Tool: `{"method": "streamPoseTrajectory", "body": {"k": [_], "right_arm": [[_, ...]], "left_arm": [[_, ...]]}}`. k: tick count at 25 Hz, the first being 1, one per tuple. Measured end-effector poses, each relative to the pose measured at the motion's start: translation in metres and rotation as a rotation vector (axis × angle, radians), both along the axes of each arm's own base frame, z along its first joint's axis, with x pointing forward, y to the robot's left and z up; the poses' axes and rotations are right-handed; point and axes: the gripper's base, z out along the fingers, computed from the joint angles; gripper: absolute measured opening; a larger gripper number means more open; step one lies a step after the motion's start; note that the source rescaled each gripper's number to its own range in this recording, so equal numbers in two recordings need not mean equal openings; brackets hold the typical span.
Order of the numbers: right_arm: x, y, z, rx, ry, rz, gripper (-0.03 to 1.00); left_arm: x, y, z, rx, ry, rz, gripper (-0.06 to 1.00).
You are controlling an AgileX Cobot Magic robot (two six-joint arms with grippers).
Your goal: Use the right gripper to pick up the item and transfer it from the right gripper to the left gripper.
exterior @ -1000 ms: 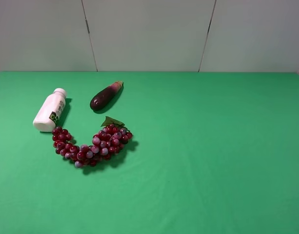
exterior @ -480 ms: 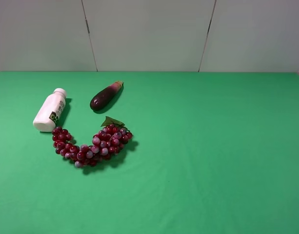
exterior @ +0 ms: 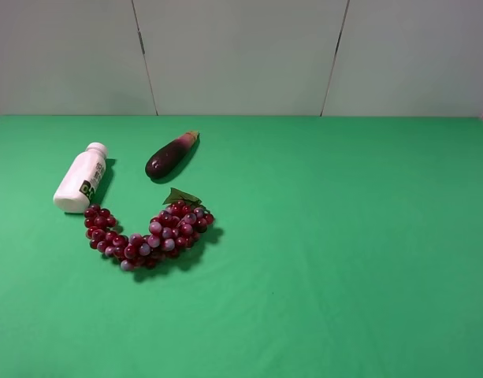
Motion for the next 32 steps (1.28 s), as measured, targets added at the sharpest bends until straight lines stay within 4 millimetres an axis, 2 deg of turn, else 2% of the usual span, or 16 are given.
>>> {"method": "streamPoseTrajectory", "body": {"k": [5,8,12,16,20,25,32], "right_arm": [[0.000,0.000,0.000,0.000,-0.002,0.000,1.00],[0.000,0.000,0.000,0.000,-0.002,0.000,1.00],[0.000,0.000,0.000,0.000,-0.002,0.000,1.00],[0.000,0.000,0.000,0.000,-0.002,0.000,1.00],[0.000,0.000,0.000,0.000,-0.002,0.000,1.00],[0.000,0.000,0.000,0.000,-0.002,0.000,1.00],[0.000,0.000,0.000,0.000,-0.002,0.000,1.00]], "left_arm": [[-0.002,-0.002,0.012,-0.048,-0.058,-0.020,1.00],[-0.008,-0.008,0.006,-0.104,0.042,-0.064,1.00],[-0.015,-0.009,-0.005,-0.094,0.187,-0.082,1.00],[-0.014,-0.010,-0.009,-0.094,0.194,-0.081,1.00],[-0.010,-0.011,-0.003,-0.118,0.120,-0.083,1.00],[-0.003,-0.011,-0.018,-0.094,0.152,-0.059,1.00],[-0.002,-0.010,-0.018,-0.096,0.141,-0.050,1.00]]}}
